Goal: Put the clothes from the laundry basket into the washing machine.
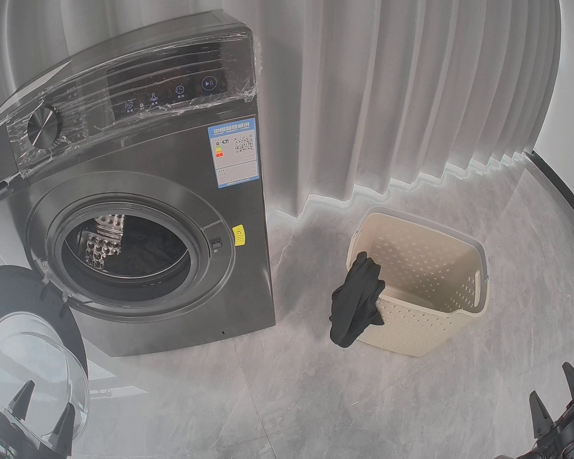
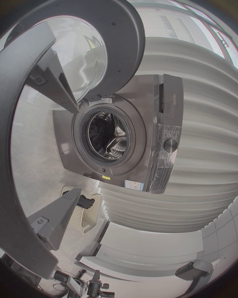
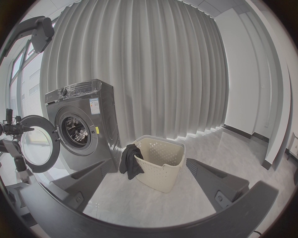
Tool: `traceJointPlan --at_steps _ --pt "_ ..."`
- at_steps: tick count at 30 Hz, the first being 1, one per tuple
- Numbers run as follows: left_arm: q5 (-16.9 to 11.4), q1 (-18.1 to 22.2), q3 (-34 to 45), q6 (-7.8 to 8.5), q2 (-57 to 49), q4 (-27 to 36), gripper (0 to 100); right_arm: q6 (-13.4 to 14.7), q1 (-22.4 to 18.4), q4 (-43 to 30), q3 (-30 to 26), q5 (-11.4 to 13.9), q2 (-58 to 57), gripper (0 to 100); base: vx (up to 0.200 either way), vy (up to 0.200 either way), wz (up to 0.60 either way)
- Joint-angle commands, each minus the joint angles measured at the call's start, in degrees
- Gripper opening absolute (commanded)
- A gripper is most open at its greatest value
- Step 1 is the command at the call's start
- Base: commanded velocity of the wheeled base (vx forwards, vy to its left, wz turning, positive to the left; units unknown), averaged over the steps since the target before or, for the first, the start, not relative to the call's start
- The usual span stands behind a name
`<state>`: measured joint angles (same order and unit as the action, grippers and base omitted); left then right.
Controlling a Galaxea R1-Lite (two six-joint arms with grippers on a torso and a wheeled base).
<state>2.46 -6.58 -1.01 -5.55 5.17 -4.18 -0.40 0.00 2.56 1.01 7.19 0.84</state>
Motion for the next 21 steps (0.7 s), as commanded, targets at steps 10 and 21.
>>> traceJointPlan --at_steps 10,21 --pt "-0.3 0.0 1.0 0.36 0.2 0.0 100 2.8 0.0 0.0 -0.7 -0.1 -0.2 100 0.080 0.000 0.00" --pt "0.1 0.0 1.0 0.01 0.2 0.1 100 3.1 -0.1 0.2 -0.7 -0.2 -0.2 100 0.000 -0.091 0.00"
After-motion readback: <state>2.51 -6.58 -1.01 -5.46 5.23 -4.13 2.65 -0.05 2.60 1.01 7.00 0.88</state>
